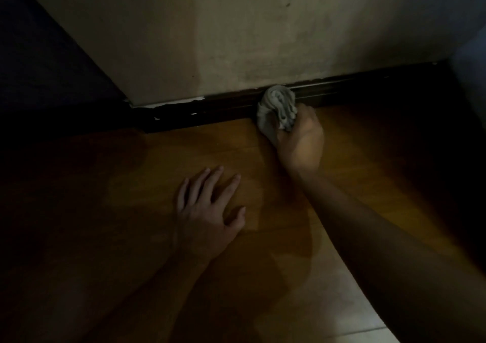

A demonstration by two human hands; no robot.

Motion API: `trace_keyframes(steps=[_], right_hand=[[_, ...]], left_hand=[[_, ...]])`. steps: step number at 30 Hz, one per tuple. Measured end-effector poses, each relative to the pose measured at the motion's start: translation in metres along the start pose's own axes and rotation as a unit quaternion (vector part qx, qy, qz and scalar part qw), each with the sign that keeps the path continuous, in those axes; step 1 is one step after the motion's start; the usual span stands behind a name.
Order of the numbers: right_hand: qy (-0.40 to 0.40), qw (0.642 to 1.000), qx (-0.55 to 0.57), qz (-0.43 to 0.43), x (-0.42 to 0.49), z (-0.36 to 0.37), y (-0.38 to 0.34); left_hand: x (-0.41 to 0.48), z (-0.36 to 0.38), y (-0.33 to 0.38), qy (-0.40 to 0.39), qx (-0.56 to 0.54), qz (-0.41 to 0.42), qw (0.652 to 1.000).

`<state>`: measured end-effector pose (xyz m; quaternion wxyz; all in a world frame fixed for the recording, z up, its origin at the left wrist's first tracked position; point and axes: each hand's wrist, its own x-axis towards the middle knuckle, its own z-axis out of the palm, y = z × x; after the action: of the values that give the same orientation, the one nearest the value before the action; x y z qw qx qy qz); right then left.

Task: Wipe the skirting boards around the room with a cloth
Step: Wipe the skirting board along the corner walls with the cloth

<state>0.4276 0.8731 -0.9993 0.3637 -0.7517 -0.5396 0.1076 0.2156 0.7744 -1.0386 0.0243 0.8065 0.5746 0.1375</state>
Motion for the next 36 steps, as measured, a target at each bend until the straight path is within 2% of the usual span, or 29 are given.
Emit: trace_keyframes(steps=[5,10,16,20,25,31,36], right_hand=[[-0.061,0.996,-0.011,-0.064,-0.011,0.023,-0.026],[-0.023,0.999,0.008,-0.041,-0.012,0.026,-0.021],[-0.044,0.996,0.031,-0.072,-0.013,0.031,-0.031],[0.002,1.000,0.009,-0.029,0.000,0.007,0.002],[0.084,0.991,0.003,0.102,0.012,-0.020,0.035],[0.014,0.999,-0.009,0.034,0.005,-0.008,0.013],[0.064,0.995,-0.026,0.071,0.020,-0.029,0.043]], left_hand=[[0.000,0.000,0.000,0.011,-0.006,0.007,1.000],[0.000,0.000,-0.001,0.001,-0.005,0.004,1.000],[0.000,-0.003,-0.001,-0.008,-0.019,0.000,1.000],[0.000,-0.005,-0.001,-0.022,-0.015,-0.004,1.000],[0.001,-0.006,0.000,-0.029,-0.028,-0.005,0.999],[0.009,-0.013,0.011,-0.034,-0.047,-0.038,0.998],[0.043,-0.007,0.047,-0.117,-0.081,0.033,0.989]])
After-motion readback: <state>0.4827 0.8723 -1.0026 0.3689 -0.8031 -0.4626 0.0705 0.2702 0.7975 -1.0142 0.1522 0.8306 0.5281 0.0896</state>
